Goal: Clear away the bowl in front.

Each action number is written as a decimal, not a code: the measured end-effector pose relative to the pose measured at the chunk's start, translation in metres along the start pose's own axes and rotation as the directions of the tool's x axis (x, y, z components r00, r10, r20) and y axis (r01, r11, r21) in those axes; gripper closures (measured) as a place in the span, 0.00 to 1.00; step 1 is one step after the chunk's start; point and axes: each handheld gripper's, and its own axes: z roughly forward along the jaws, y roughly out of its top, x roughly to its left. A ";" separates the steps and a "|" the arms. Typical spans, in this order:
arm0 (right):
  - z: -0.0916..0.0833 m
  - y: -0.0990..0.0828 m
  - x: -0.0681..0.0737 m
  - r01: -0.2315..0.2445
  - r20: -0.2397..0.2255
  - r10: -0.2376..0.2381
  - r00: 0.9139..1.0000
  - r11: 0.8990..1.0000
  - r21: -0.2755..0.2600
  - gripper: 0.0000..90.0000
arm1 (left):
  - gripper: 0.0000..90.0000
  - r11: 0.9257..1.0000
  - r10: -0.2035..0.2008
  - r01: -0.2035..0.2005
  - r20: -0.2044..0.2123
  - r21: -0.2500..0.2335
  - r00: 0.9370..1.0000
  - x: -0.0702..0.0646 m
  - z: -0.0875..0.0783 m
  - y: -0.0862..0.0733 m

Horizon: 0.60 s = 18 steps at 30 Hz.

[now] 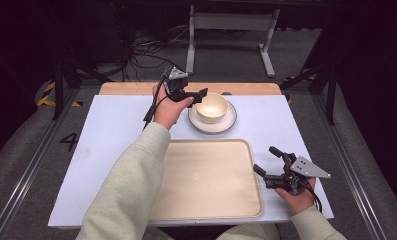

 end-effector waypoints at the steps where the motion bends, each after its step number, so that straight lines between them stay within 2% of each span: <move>1: 0.000 0.000 0.000 0.000 0.000 0.000 1.000 1.000 0.000 0.11 | 0.15 1.000 0.000 0.000 0.000 0.000 1.000 0.000 0.000 0.000; 3: 0.000 0.000 0.000 -0.001 -0.001 0.001 1.000 1.000 -0.001 0.10 | 0.14 0.999 0.019 -0.018 -0.015 0.030 1.000 0.001 0.005 -0.001; 8: 0.000 0.000 0.000 0.001 -0.001 -0.001 1.000 1.000 0.002 0.10 | 0.14 0.996 0.005 -0.003 -0.020 0.089 1.000 0.003 0.018 -0.001; 10: 0.000 0.000 0.000 0.002 -0.002 -0.002 1.000 1.000 0.001 0.10 | 0.15 0.995 -0.004 0.006 -0.024 0.101 1.000 0.004 0.022 -0.002; 11: 0.000 0.000 0.000 0.004 -0.002 -0.004 1.000 1.000 0.000 0.10 | 0.16 0.993 -0.026 0.030 -0.037 0.118 0.999 0.006 0.027 -0.006; 14: 0.000 0.000 0.000 0.004 -0.003 -0.004 1.000 1.000 0.000 0.10 | 0.18 0.984 -0.059 0.067 -0.051 0.165 0.997 0.010 0.034 -0.012; 18: 0.000 0.000 0.000 0.001 -0.003 -0.001 1.000 1.000 -0.002 0.10 | 0.20 0.981 -0.069 0.076 -0.044 0.181 0.997 0.012 0.040 -0.017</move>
